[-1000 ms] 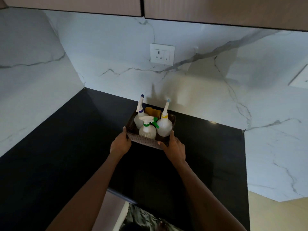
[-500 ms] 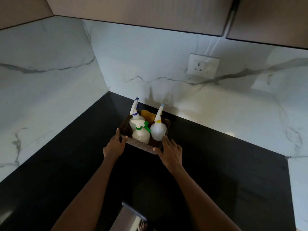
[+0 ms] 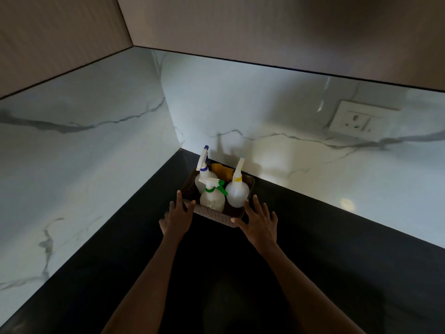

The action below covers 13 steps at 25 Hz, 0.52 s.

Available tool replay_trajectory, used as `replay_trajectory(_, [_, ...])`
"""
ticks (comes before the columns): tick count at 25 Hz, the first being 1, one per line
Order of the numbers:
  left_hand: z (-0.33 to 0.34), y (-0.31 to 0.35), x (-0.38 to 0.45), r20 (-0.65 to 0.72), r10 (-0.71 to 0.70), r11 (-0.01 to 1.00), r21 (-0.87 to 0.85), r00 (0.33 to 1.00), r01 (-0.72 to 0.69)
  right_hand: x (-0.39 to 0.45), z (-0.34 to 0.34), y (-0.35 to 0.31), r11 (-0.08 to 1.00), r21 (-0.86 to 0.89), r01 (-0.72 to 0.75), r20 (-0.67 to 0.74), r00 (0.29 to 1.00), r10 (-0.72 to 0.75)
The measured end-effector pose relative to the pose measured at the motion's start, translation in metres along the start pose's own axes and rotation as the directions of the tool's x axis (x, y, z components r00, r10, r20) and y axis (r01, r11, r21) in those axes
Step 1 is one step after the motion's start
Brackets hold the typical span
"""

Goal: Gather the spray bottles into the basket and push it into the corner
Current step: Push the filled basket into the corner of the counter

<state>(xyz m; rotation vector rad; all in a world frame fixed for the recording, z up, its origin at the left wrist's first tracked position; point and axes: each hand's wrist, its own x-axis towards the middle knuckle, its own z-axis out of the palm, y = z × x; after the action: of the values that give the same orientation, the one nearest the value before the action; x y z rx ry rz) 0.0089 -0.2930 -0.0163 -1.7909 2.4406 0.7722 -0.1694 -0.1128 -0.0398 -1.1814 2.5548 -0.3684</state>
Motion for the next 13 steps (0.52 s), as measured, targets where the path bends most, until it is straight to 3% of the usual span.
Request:
replay_trajectory(4, [-0.018, -0.007, 0.042, -0.011, 0.025, 0.998, 0.056, 1.000, -0.025, 0.039, -0.001, -0.021, 0.998, -0.034, 0.059, 0.032, 0.998, -0.058])
replay_trajectory(10, [-0.033, -0.016, 0.090, -0.104, 0.247, 0.937, 0.278, 0.964, -0.210, 0.082, -0.003, -0.045, 0.985, -0.128, 0.118, 0.025, 0.993, -0.115])
replay_trajectory(13, [-0.036, -0.022, 0.113, -0.091, 0.248, 0.936, 0.280, 0.965, -0.214, 0.098, -0.002, -0.052, 0.973, -0.177, 0.147, -0.014, 0.988, -0.152])
